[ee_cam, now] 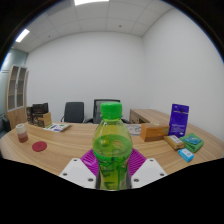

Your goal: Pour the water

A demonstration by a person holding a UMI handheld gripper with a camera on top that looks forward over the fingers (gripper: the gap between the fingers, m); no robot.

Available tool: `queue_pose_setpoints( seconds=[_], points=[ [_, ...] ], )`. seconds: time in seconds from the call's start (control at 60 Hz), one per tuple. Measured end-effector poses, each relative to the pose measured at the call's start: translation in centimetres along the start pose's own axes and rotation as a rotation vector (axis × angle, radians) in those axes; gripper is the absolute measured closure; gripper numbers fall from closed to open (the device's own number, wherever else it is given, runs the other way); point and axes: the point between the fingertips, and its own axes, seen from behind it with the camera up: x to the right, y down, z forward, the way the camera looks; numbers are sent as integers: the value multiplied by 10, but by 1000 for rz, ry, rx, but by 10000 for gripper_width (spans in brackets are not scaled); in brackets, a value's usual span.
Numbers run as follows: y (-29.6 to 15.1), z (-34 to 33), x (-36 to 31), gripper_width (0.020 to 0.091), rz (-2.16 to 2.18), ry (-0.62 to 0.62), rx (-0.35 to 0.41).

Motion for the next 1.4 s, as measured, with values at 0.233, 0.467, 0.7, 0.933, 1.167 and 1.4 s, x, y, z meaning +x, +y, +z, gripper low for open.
queue_pose_setpoints(
  seconds=[0.233, 0.467, 0.7, 0.933, 1.167, 1.4],
  points=[
    [-6, 5, -19, 802, -188, 41, -45],
    [-51, 23, -144, 796, -519, -36, -82],
    [-79, 63, -290, 797, -1038, -137, -76],
    [-84, 91, -366, 797, -1539, -130, -45],
    [-80, 110, -393, 797, -1945, -93, 2],
    [-80, 117, -400, 796, -2071, -53, 3]
  ],
)
